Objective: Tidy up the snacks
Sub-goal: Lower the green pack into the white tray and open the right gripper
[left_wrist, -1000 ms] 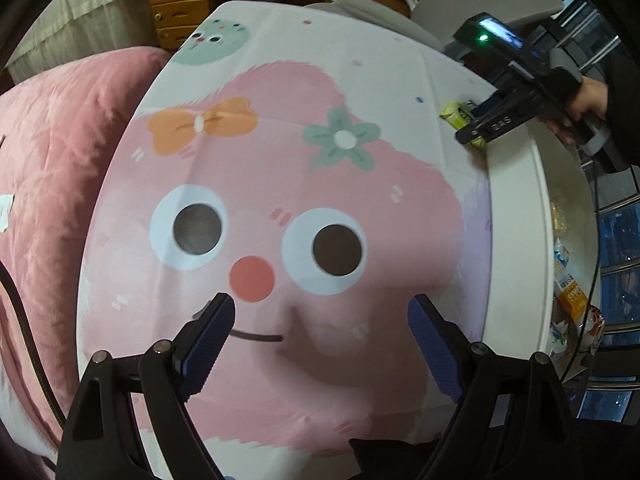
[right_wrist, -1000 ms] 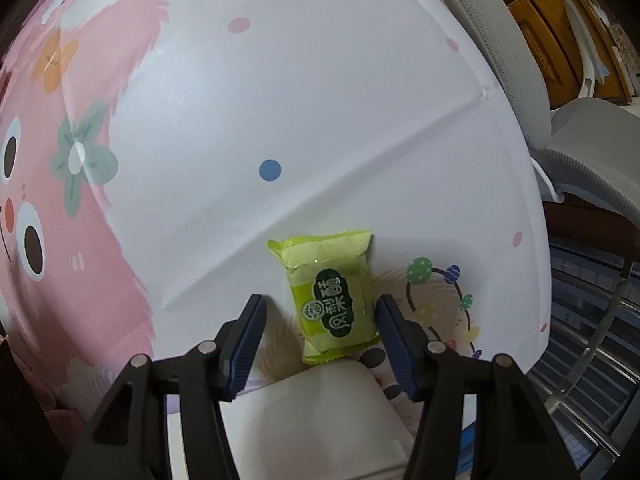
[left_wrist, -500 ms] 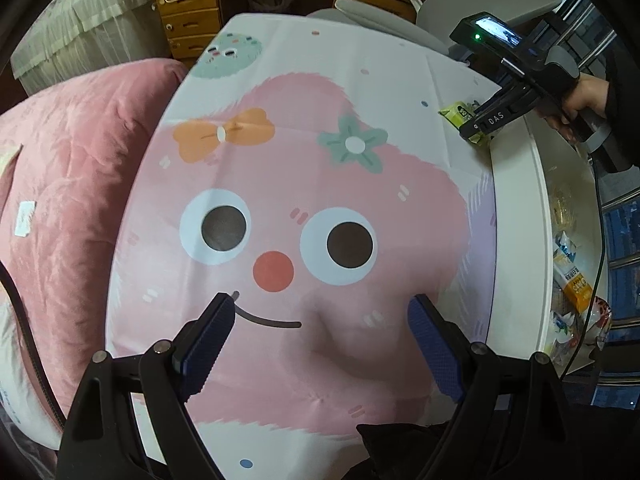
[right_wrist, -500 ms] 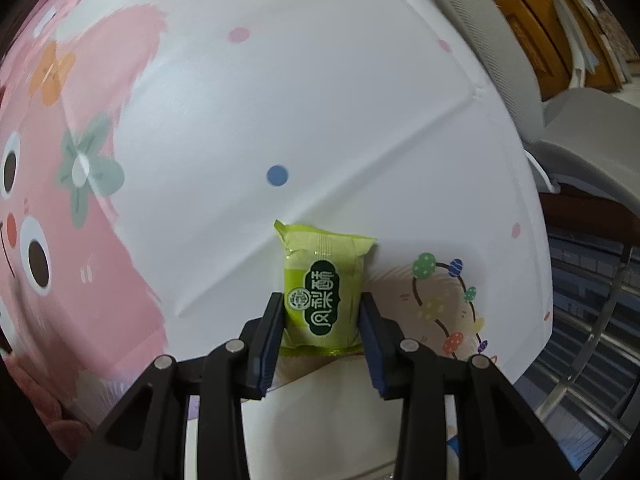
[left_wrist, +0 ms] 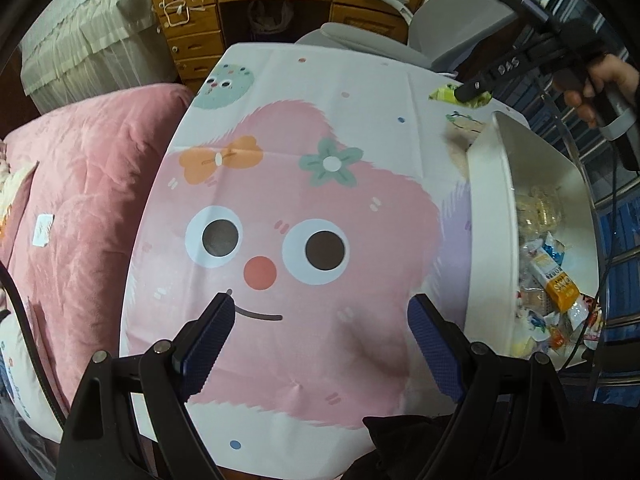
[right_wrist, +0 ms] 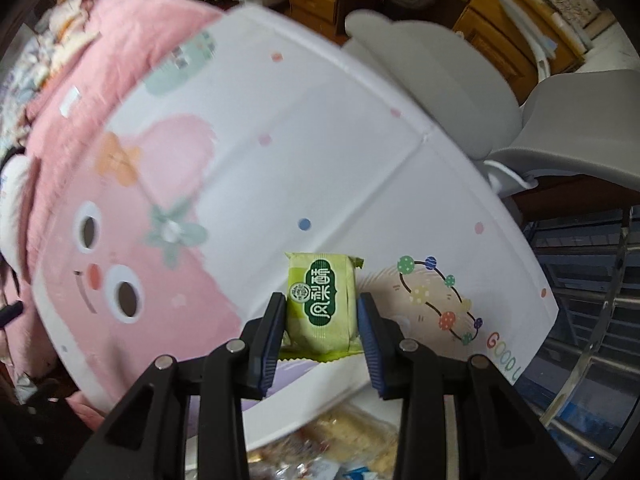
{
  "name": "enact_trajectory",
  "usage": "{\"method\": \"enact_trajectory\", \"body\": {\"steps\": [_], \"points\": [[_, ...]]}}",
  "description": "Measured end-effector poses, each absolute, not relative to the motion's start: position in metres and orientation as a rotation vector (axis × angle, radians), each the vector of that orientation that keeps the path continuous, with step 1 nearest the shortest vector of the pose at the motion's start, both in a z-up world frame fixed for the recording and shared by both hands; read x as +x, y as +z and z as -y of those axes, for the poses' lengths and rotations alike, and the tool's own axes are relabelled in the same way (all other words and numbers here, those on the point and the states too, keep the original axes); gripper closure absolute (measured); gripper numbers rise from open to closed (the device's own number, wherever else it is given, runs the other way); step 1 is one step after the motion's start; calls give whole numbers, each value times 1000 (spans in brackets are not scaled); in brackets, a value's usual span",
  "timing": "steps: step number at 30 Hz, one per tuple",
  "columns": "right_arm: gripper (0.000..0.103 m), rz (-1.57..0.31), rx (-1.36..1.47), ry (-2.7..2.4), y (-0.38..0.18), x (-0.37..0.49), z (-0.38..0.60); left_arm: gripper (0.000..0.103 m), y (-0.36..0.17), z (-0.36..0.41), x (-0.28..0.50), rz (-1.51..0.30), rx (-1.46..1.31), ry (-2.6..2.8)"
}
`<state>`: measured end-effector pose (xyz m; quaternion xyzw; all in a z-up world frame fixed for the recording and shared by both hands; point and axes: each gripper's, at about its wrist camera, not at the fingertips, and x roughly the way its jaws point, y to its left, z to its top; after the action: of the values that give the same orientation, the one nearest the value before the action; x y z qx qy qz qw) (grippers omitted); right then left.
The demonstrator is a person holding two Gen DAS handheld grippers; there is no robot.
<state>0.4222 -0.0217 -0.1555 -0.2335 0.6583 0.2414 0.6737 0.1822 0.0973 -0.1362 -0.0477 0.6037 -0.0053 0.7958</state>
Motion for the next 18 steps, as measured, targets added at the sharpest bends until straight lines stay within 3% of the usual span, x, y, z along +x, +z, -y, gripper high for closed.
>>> {"method": "enact_trajectory", "body": {"steps": [10, 18], "points": [[67, -1333, -349, 503, -75, 383, 77, 16, -107, -55, 158, -1241, -44, -23], [67, -1272, -194, 386, -45, 331, 142, 16, -86, -17, 133, -1200, -28, -20]]}}
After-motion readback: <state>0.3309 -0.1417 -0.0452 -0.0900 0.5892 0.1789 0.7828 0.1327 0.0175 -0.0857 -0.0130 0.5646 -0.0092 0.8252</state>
